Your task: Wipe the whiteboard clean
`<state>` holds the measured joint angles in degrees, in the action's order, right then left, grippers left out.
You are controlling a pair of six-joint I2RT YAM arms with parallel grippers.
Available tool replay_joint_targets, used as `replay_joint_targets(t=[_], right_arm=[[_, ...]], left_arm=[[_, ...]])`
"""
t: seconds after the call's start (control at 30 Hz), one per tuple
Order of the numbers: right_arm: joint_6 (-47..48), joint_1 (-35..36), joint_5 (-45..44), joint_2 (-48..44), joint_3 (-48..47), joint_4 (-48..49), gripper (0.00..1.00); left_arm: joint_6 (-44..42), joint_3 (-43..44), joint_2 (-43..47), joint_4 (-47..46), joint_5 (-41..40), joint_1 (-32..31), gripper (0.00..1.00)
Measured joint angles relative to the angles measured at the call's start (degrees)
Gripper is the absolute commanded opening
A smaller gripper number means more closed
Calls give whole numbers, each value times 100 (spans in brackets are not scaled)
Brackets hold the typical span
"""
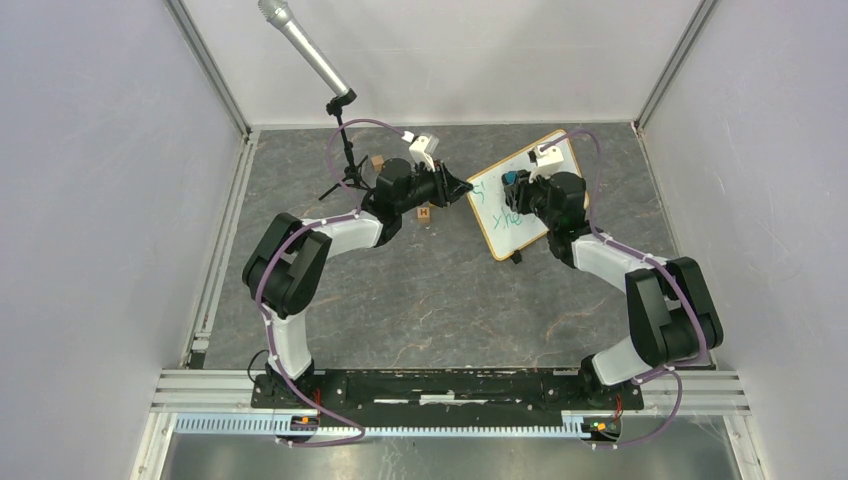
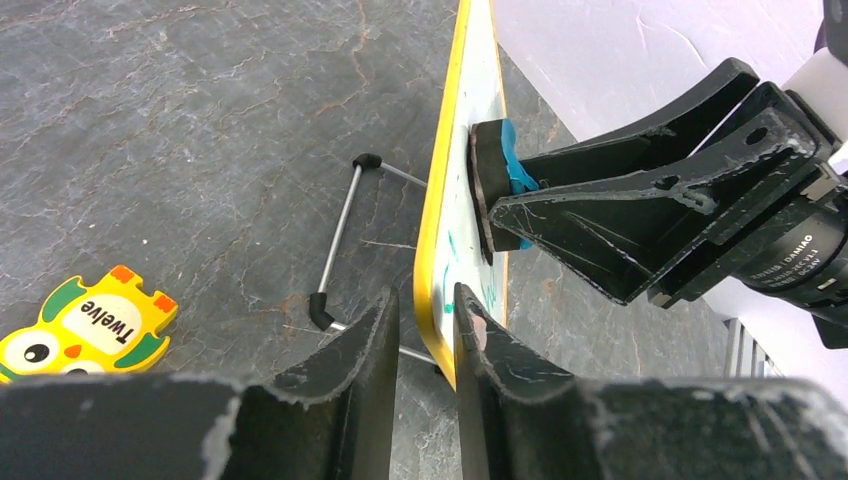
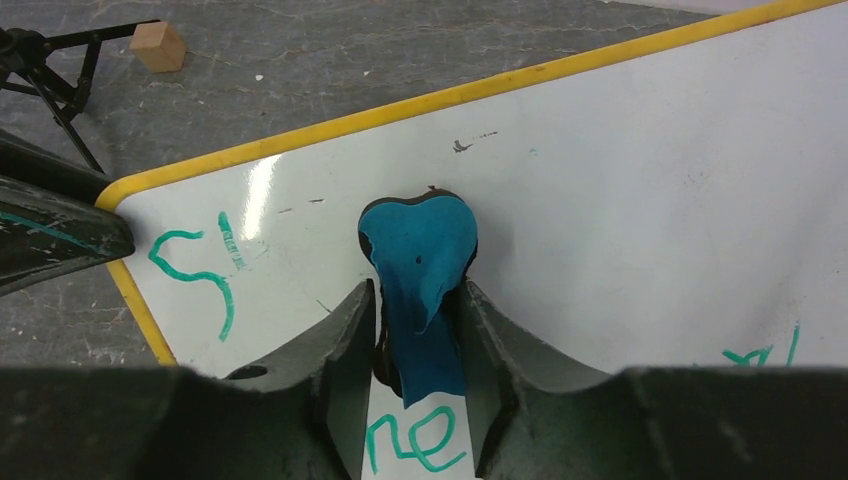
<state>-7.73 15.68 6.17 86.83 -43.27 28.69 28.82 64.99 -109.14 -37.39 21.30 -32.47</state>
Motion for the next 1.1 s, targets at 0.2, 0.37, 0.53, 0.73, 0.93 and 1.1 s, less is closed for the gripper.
replay_joint_targets(t=[0.2,0.37,0.53,0.73,0.93,1.1], right_arm=[[44,9,-48,98,-94,-2,27],[166,122,-98,136,-164,-2,27],[216,168,-136,136,-173,-2,27],[319,212,-208,136,-181,-7,26],[651,382,-221,153,-306,-72,22],[1163,839,-232,367,-835,-389,20]], left_arm=[[0,33,-2,0,-9,4,21],[0,37,-2,0,-11,42,30],[-2,37,-2,0,-11,42,24],[-4,37,-2,31,-22,55,4],[2,37,-2,9,-24,59,2],[-2,37,-11,0,-83,96,2]])
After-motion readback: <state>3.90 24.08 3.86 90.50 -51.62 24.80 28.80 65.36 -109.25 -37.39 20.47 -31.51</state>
